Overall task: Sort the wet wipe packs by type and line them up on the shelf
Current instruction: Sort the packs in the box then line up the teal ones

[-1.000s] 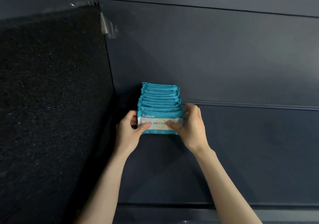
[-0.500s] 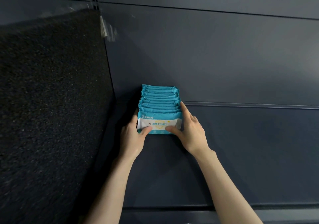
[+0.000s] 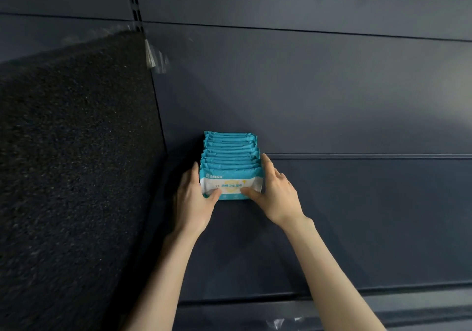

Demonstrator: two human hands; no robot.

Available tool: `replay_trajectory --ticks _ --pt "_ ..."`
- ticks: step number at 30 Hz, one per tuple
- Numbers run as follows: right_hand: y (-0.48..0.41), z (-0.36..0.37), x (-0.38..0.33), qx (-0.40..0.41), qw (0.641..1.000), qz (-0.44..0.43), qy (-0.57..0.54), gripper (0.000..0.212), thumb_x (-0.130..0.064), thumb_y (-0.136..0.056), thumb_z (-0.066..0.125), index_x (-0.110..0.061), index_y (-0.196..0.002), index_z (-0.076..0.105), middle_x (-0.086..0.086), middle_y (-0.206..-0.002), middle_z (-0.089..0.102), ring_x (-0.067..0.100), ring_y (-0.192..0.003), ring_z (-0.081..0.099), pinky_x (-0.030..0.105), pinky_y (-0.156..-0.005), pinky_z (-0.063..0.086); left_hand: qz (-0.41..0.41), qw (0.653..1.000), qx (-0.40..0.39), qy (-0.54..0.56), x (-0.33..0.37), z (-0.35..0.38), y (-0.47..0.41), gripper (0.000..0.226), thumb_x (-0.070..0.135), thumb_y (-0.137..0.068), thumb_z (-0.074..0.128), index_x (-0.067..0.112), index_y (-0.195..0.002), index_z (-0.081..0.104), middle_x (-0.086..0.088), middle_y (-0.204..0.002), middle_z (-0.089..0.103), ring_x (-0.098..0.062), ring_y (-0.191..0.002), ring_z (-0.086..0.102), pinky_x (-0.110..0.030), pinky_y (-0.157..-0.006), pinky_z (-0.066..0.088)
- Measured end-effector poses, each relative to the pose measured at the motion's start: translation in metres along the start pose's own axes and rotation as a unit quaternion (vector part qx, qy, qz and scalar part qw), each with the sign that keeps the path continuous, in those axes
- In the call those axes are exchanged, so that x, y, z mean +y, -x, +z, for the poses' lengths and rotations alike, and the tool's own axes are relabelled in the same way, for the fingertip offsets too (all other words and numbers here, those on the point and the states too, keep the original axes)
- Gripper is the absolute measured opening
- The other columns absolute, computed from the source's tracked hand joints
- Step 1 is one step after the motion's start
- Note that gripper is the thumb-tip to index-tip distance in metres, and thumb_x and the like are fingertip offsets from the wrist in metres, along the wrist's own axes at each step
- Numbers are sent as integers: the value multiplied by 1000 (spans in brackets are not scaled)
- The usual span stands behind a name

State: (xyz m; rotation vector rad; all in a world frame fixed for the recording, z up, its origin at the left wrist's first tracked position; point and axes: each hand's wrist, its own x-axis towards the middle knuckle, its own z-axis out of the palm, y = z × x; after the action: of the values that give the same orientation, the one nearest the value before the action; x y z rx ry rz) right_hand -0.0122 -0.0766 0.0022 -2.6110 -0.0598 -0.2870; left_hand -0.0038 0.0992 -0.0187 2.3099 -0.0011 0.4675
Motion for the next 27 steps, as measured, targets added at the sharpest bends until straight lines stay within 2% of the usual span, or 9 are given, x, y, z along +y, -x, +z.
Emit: replay_trajectory --ticks 3,7,12,15,18,20,27 --pt "14 -13 -2 23 1000 -3 7 78 -44 -90 58 -20 -149 15 -1 -141 45 26 -125 42 38 -94 40 20 999 12 -23 9 -11 7 74 25 -83 71 7 -144 33 -12 -146 39 -28 -134 35 -38 -106 31" --pt "48 -38 4 77 997 0 15 61 -41 -93 53 -19 -145 30 -4 -142 43 20 -127 39 30 -97 36 103 993 40 -30 26 -19 23 54 21 -82 71 3 -130 53 -15 -131 53 -34 -122 47 -45 -100 40" --pt "104 -67 32 180 983 23 24 45 -34 -93 57 -15 -133 50 -2 -136 51 21 -121 47 31 -94 41 205 978 19 -5 68 -12 57 44 28 -79 60 5 -116 62 -10 -114 63 -29 -109 55 -39 -94 43" --pt "154 -82 63 232 970 56 38 39 -31 -90 62 -14 -125 57 0 -130 56 22 -116 53 31 -89 45 239 970 -34 25 97 6 93 43 34 -83 57 11 -119 61 -3 -116 62 -18 -112 49 -33 -95 38" --pt "215 -96 99 248 962 102 48 33 -29 -90 63 -16 -120 61 -1 -129 58 21 -117 53 29 -94 40 275 956 -93 49 127 34 142 46 43 -86 47 14 -118 61 0 -115 62 -16 -110 50 -33 -93 40" --pt "261 -105 125 256 956 133 44 28 -29 -91 61 -17 -116 63 -1 -126 60 22 -114 56 33 -95 43 290 945 -141 63 147 57 183 47 44 -86 44 14 -116 62 2 -112 63 -13 -106 51 -33 -90 42" --pt "429 -113 211 230 936 261 61 28 -31 -85 57 -15 -105 68 0 -112 66 22 -101 61 34 -83 54 300 888 -340 76 191 138 339 37 42 -88 53 19 -116 63 8 -113 63 -10 -105 54 -33 -91 45"
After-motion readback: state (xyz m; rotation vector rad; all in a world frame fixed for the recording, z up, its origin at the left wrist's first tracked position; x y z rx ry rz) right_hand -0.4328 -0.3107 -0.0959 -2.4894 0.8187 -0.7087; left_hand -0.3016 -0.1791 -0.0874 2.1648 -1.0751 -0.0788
